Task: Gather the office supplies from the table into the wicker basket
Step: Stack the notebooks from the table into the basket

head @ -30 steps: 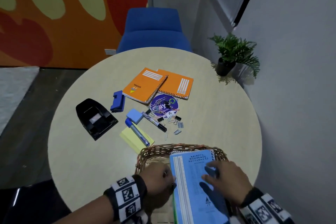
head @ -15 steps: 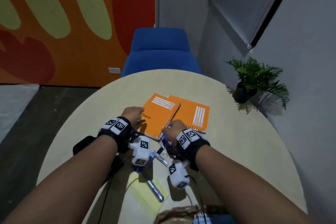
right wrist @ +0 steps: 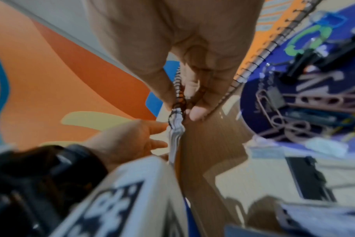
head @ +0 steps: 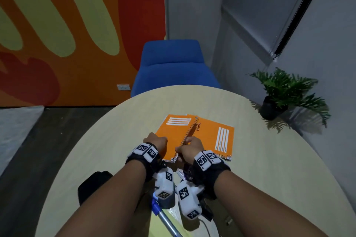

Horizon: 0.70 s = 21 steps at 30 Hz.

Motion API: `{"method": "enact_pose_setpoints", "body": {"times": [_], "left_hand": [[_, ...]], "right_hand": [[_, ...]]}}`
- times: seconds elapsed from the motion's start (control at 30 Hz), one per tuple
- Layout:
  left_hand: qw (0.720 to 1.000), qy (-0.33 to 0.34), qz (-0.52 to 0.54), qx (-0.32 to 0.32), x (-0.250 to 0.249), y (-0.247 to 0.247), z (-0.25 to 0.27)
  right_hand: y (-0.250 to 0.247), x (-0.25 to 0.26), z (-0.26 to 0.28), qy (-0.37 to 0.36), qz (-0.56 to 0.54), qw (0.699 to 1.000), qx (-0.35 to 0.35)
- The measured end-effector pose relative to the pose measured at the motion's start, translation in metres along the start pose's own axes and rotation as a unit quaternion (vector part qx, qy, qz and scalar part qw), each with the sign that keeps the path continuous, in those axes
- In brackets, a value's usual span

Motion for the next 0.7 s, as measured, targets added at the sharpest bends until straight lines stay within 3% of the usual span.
{"method": "enact_pose_setpoints", "body": {"times": [0.2,0.37,0.57,0.7], "left_hand": [[0.982,0.064,0.164,0.074,-0.006,-0.007,0.030],[0.937,0.118,0.308,0.112,0.011,-0.008,0.100],[0.924,0.194,0.230,0.236,0.023,0.046,0.219],[0.924,0.237,0.150,0.259,0.039,0.092,0.284]], "right_hand": [[-0.030,0.054,0.059,-0.151,0.008,0.982,0.111],[-0.100,0.043,0.137,-0.150,-0.027,0.977,0.146],[-0.183,-0.027,0.216,-0.126,0.045,0.988,0.079],[-0.218,-0.084,0.251,-0.124,0.140,0.982,0.035]]}}
Point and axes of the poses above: each hand's wrist, its own z-axis away from the middle knuckle, its own y-axis out of the palm, x = y × z, the point moved 9 cm from there along -z, towards the middle knuckle, and after that the axes turned 10 degrees about -z, right-handed, at the moved point
